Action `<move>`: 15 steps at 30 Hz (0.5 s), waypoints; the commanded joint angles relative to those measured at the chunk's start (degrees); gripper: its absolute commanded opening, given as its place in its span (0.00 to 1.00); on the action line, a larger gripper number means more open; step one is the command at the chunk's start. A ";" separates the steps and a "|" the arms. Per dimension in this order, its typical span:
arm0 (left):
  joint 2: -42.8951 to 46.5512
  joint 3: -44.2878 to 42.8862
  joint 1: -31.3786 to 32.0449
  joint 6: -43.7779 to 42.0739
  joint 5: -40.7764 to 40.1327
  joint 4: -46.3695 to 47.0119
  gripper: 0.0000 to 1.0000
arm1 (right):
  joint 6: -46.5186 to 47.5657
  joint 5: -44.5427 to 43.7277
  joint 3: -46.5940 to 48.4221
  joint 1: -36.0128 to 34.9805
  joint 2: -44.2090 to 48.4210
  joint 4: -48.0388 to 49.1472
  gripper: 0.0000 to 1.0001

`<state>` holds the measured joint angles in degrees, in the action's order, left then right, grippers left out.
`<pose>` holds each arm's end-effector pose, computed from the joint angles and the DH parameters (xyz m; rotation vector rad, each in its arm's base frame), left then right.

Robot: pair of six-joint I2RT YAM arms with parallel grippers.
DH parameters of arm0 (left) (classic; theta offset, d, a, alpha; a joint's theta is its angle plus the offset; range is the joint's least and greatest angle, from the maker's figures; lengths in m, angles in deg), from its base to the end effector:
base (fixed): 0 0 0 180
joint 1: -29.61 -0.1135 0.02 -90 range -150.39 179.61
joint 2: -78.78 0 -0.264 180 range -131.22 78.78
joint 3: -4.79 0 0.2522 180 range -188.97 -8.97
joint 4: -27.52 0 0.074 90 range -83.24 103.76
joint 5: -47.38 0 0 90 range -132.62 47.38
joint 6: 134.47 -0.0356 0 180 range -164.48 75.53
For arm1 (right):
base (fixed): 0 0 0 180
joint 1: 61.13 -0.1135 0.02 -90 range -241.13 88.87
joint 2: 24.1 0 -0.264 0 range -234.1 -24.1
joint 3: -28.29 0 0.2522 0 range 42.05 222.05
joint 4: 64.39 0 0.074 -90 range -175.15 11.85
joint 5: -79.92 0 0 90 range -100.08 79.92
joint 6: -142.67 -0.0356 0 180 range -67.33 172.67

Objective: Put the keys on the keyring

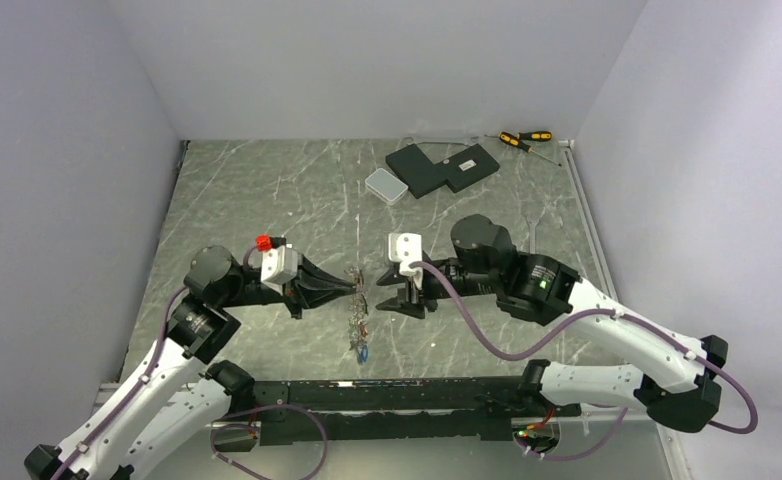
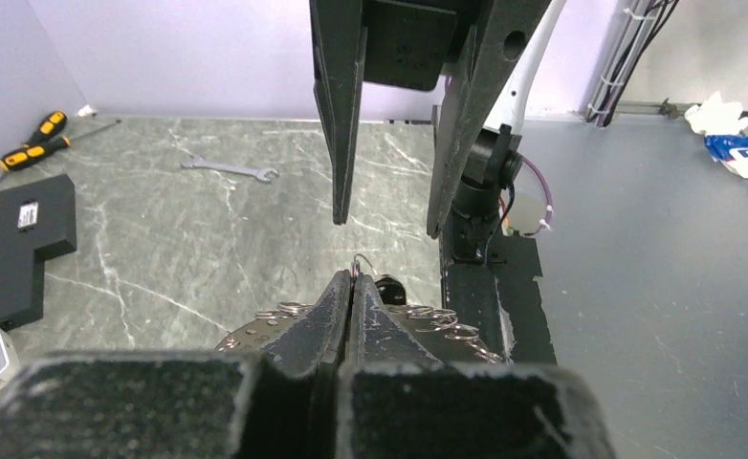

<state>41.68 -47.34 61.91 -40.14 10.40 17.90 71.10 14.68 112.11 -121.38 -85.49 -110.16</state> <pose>0.1099 -0.1031 0.3471 1.1103 1.2024 -1.1753 0.0984 0.2022 0.3994 -1.5130 1.3838 0.8924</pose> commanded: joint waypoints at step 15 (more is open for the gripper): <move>4.11 3.48 -1.88 8.57 0.73 16.49 0.00 | -12.61 3.76 -11.53 0.57 3.38 33.58 0.44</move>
<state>44.79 -43.58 60.31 -32.70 10.92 29.07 60.48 17.15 100.46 -121.05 -82.21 -83.86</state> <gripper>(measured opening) 0.012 0.440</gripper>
